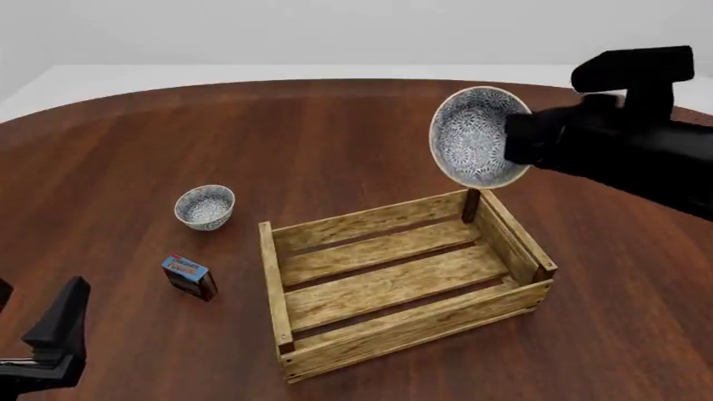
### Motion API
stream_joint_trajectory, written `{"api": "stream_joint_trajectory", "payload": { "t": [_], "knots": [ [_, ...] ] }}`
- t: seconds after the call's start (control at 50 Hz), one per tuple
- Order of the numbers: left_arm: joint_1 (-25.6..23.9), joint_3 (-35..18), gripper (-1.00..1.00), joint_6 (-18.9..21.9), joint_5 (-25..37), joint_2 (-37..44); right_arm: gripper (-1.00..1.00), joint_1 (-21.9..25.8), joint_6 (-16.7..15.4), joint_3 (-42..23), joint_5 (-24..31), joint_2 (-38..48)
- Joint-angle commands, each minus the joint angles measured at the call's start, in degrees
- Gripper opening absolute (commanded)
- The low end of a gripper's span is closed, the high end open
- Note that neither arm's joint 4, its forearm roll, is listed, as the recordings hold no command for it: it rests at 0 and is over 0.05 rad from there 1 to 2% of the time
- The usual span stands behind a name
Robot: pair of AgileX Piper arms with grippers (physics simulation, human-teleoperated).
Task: Stack the right bowl on the left bowl and place them in the tray.
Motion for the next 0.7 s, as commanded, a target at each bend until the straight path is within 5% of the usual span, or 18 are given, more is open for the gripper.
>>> {"api": "stream_joint_trajectory", "payload": {
  "t": [0.02, 0.32, 0.54, 0.7],
  "knots": [
    [-0.37, -0.02, 1.0, -0.14, -3.42, 3.92, -1.0, 6.18, 2.91, 3.39, -6.88, -1.58],
    [-5.4, -4.49, 1.0, -0.58, -15.23, 20.57, -1.0, 8.26, 1.2, 4.53, -10.16, -0.57],
    [-20.33, -14.7, 1.0, -0.17, -11.13, 24.48, -1.0, 8.67, 1.97, 4.04, -11.49, 1.89],
    [-24.43, -18.45, 1.0, 1.58, -8.93, 25.06, -1.0, 8.53, 2.19, 4.06, -11.74, 2.54]
  ]
}}
